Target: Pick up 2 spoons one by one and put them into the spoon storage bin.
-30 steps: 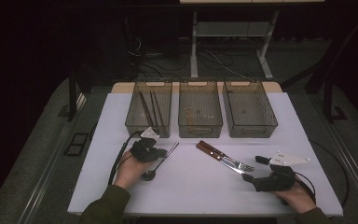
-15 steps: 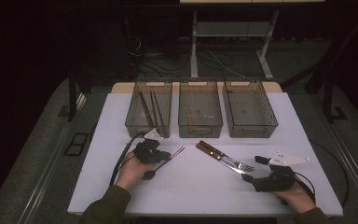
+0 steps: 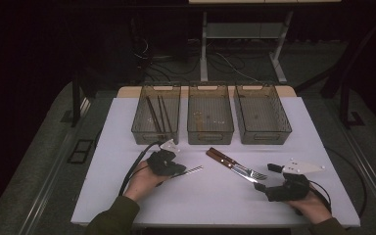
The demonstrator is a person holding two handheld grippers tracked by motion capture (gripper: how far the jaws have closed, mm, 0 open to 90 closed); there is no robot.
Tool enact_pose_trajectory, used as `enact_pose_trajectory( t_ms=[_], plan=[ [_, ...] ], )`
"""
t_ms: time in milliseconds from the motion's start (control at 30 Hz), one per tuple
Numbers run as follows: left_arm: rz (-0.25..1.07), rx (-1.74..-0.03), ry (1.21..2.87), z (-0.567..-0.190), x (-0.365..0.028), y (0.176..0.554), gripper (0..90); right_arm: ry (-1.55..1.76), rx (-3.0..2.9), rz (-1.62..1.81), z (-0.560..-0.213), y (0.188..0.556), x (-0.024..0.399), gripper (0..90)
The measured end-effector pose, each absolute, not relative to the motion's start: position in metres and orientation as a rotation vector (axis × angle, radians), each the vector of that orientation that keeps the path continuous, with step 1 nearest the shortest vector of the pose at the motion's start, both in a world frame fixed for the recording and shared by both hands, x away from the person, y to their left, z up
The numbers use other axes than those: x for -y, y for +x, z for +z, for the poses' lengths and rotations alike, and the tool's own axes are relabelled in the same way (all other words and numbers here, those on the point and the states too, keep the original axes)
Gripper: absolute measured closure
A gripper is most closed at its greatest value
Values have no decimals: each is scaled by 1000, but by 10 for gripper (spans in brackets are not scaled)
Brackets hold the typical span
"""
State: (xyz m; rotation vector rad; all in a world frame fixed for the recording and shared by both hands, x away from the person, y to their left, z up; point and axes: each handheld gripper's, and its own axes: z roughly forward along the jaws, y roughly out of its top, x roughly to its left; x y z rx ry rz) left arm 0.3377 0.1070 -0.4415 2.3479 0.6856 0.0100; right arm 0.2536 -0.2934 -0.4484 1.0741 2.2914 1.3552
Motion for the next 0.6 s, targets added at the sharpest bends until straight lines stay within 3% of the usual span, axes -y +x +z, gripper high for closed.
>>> enact_pose_trajectory(
  t_ms=[167, 600],
  plan=[
    [44, -701, 2328, -439, -110, 337, 881, 1072, -2292, 1355, -448, 254, 294, 112],
    [164, -838, 2204, -429, -179, 301, 494, 1082, -2283, 1356, -448, 253, 295, 112]
  ],
)
